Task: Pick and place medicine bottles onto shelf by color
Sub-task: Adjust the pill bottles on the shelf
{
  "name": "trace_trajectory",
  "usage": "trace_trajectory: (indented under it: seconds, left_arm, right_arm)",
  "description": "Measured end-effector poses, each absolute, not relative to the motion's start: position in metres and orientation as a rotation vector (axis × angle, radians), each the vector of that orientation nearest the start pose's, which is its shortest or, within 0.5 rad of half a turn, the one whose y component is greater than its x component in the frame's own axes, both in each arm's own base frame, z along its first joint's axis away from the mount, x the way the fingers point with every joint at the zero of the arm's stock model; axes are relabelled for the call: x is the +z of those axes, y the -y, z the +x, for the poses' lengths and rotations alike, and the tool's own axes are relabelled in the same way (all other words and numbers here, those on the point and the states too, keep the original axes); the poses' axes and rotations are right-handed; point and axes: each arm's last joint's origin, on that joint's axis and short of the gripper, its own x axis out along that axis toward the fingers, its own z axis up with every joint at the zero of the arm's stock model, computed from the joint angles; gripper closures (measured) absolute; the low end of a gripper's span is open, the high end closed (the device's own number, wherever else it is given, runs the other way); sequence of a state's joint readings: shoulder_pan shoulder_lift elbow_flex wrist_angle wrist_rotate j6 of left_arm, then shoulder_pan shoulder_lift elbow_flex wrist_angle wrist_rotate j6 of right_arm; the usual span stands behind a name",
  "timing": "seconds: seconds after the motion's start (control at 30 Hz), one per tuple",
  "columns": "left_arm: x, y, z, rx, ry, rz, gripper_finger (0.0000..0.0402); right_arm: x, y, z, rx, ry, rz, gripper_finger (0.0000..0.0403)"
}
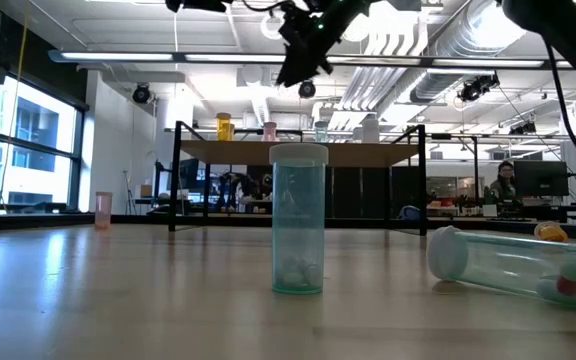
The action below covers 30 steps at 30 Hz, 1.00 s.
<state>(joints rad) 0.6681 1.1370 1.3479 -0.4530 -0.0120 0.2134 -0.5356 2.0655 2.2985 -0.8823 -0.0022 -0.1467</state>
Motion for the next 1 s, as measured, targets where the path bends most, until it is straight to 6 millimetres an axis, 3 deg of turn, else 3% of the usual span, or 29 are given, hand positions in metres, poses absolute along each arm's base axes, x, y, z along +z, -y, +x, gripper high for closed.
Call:
trace_trajectory:
  seconds: [0.3, 0.63, 1.0]
  left_arm:
    - [0.43, -0.143, 0.18, 0.648, -0.304, 0.125, 0.0194]
    - [0.43, -0.143, 0.18, 0.654, -0.305, 0.125, 0.0194]
    - [0.43, -0.143, 0.18, 0.675, -0.307, 0.123, 0.0194]
  right_arm:
    - [0.411, 0.248, 0.345, -0.454, -0.727, 0.05, 0.0263]
    - [0.403, 0.254, 0.325, -0.399, -0.871, 0.046, 0.0246]
    - [0.389, 0.25, 0.317, -0.102, -0.945, -0.004, 0.0233]
